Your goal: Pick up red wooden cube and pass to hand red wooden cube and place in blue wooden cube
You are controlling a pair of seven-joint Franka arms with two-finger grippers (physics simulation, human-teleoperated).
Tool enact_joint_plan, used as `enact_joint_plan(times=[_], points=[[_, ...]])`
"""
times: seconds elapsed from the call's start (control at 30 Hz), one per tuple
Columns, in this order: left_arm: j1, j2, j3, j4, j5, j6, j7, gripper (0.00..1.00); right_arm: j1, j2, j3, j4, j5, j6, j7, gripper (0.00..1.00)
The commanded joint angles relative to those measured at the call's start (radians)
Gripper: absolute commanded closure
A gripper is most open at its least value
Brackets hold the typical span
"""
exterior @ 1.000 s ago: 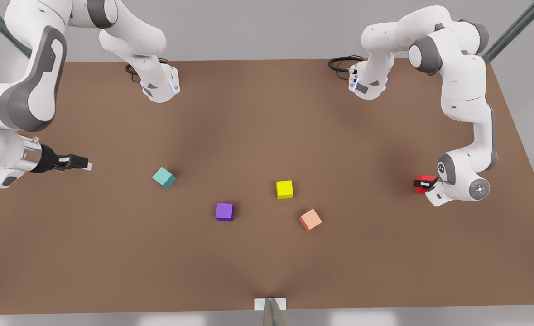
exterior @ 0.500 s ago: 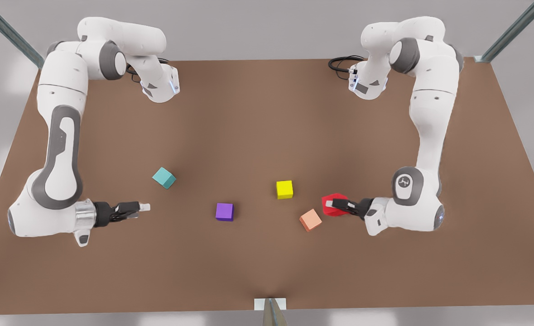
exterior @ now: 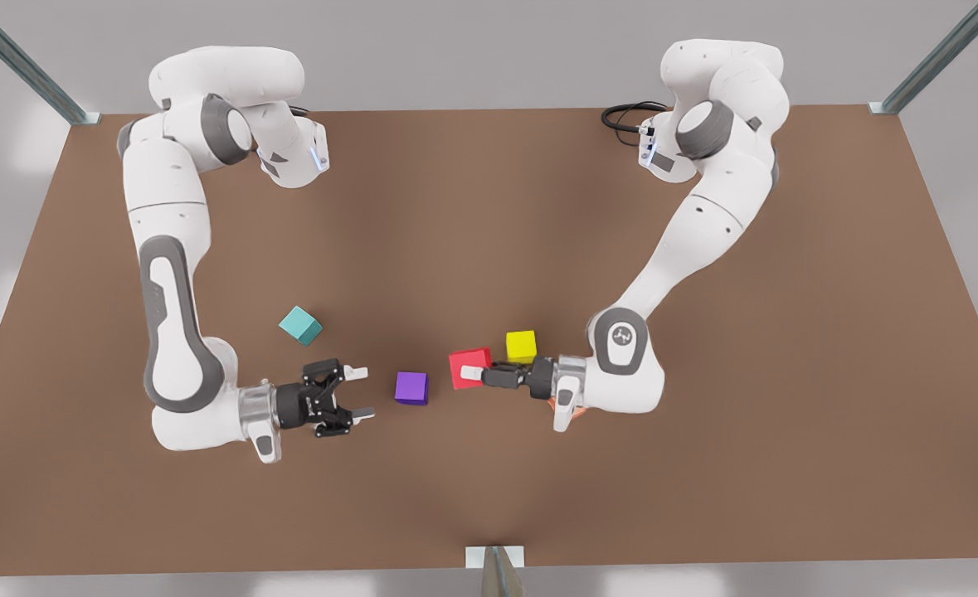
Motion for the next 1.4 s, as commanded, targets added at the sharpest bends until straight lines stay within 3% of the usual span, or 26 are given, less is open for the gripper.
enact_joint_plan(times=[0.0, 0.97, 1.37], points=[[-0.025, 0.006, 0.000, 0.007, -0.048, 0.162, 0.047, 0.46, 0.000, 0.001, 0.008, -0.009, 0.045, 0.015, -0.885, 0.00], [-0.029, 0.019, -0.023, -0.001, -0.048, 0.165, 0.218, 0.45, 0.106, 0.076, 0.034, -0.037, 0.201, 0.144, -0.950, 0.00], [-0.030, 0.021, -0.022, -0.001, -0.048, 0.168, 0.239, 0.45, 0.113, 0.074, 0.087, -0.036, 0.221, 0.193, -0.945, 0.00]])
